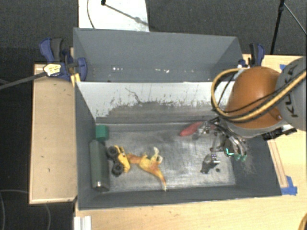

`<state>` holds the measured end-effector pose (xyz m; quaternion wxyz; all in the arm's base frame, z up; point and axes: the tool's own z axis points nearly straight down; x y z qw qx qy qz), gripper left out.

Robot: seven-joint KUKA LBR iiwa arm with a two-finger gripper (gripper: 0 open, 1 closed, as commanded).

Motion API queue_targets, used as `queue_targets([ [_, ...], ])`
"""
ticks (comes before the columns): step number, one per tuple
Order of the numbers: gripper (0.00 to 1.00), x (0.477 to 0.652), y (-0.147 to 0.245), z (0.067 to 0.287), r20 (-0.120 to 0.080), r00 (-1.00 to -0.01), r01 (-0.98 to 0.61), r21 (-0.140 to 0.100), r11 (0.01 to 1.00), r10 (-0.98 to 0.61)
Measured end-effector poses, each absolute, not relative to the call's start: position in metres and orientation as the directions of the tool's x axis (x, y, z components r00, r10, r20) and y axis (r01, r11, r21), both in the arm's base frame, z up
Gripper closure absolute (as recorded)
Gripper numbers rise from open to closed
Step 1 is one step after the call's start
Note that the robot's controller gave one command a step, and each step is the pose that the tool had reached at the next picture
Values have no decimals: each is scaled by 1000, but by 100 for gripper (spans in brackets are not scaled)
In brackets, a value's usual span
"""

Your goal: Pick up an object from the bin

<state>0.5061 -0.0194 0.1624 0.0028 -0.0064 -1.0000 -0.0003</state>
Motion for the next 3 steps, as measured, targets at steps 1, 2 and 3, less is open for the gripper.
queue_targets([
  [1, 0, 508, -19, 167, -3, -1000, 12, 0, 1000, 12],
  [2, 0, 512, -8, 164, -5, -987, 160, 0, 987, 160],
  [3, 100, 542, 4, 73, -2, -987, -160, 0, 987, -160],
])
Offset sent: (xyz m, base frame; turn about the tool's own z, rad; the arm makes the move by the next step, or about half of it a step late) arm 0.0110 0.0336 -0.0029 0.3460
